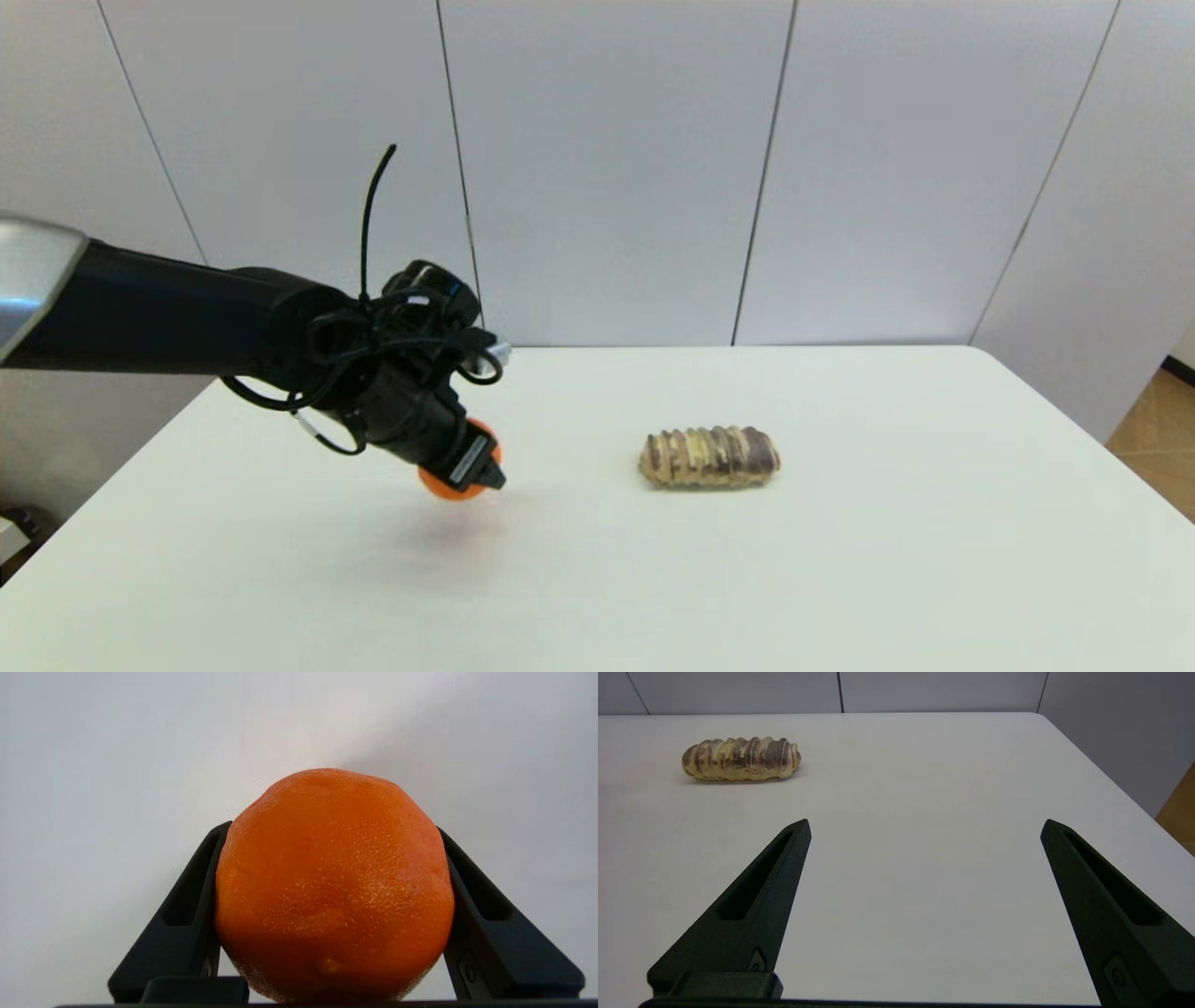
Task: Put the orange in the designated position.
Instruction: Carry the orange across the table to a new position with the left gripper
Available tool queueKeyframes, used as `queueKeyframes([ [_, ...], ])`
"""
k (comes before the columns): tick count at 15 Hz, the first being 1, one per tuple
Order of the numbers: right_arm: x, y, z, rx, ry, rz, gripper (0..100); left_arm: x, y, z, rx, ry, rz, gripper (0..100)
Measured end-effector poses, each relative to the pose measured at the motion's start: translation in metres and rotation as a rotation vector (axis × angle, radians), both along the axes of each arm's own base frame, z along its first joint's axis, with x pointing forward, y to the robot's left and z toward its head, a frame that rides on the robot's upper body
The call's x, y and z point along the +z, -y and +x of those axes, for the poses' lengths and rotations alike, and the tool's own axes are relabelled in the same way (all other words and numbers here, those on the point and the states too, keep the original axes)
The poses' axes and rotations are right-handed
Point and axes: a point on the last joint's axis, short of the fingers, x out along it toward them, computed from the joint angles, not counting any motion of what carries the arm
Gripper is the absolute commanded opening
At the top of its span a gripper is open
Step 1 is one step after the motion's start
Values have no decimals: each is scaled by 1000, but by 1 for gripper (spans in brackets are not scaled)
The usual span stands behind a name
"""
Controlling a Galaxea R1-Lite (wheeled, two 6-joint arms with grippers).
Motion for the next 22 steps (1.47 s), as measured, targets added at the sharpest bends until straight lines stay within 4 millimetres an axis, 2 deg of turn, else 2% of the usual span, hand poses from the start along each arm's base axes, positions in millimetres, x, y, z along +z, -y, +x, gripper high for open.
queueKeyframes([
  [2, 0, 0, 0, 0, 0, 0, 100, 9, 22, 20, -30, 99, -56, 0],
  [5, 0, 0, 0, 0, 0, 0, 100, 10, 57, 49, -93, 200, -156, 0],
  [7, 0, 0, 0, 0, 0, 0, 100, 6, 80, 63, -151, 216, -217, 0],
  [10, 0, 0, 0, -1, 0, 0, 100, -9, 108, 75, -203, 218, -247, 0],
  [15, 0, 0, 0, 0, 0, 0, 100, -31, 129, 86, -226, 214, -250, 0],
  [22, 0, 0, 0, -1, 0, 0, 100, -47, 136, 94, -228, 234, -261, 0],
])
